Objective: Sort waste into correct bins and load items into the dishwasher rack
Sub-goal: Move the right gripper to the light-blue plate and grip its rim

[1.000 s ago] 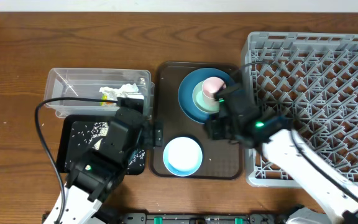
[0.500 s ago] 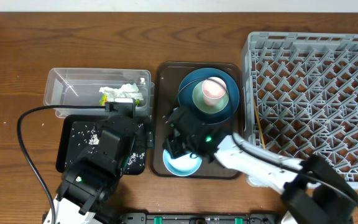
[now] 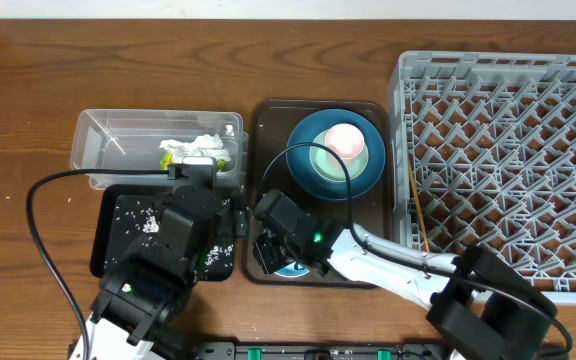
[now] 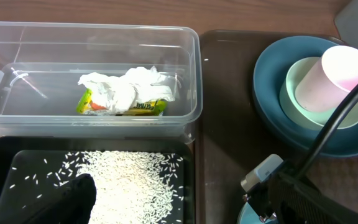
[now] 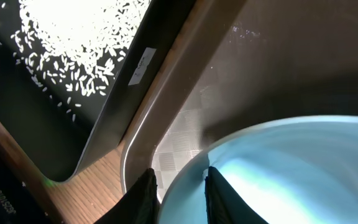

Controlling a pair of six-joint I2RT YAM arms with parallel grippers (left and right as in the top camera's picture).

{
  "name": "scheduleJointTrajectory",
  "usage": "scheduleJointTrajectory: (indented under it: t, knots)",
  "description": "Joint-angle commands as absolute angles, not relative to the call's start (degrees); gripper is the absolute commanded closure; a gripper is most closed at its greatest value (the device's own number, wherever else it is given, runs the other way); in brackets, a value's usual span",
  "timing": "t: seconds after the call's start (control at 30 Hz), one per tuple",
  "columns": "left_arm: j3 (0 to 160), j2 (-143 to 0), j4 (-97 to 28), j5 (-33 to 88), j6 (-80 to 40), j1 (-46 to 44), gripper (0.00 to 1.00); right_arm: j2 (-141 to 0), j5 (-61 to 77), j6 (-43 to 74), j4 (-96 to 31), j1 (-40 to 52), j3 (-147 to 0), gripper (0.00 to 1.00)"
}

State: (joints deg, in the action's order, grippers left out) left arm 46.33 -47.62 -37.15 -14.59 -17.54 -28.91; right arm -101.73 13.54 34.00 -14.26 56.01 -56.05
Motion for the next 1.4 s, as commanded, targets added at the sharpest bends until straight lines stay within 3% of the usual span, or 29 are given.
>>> scheduleJointTrajectory:
  t: [0.0, 0.3, 0.73, 1.13, 1.37]
  knots:
    - [47.48, -47.42, -37.26, -15.79, -17.19, -28.67, 0.09, -102.04, 13.52, 34.24, -14.28, 56.42, -56.07, 0.75]
    - [47.48, -47.46, -37.26, -15.77, -17.21, -28.67, 0.09, -101.75, 10.39, 32.49, -17.50, 54.24, -56.10, 0.73]
    - [47.48, -47.46, -37.26, -15.73, -17.89, -28.69, 0.09, -92.77, 16.32, 27.94, -20.05, 46.28, -56.12, 0.67]
    - [47.48, -47.46, -37.26, -15.73, -17.89, -28.69, 0.09, -87.66, 1.19, 27.11, -35.90, 41.82, -56.12, 0.65]
    - [47.48, -47.46, -37.26, -15.73, -17.89, -28.69, 0.09, -87.85, -3.22, 27.14, -38.15, 42.06, -55.64, 0.65]
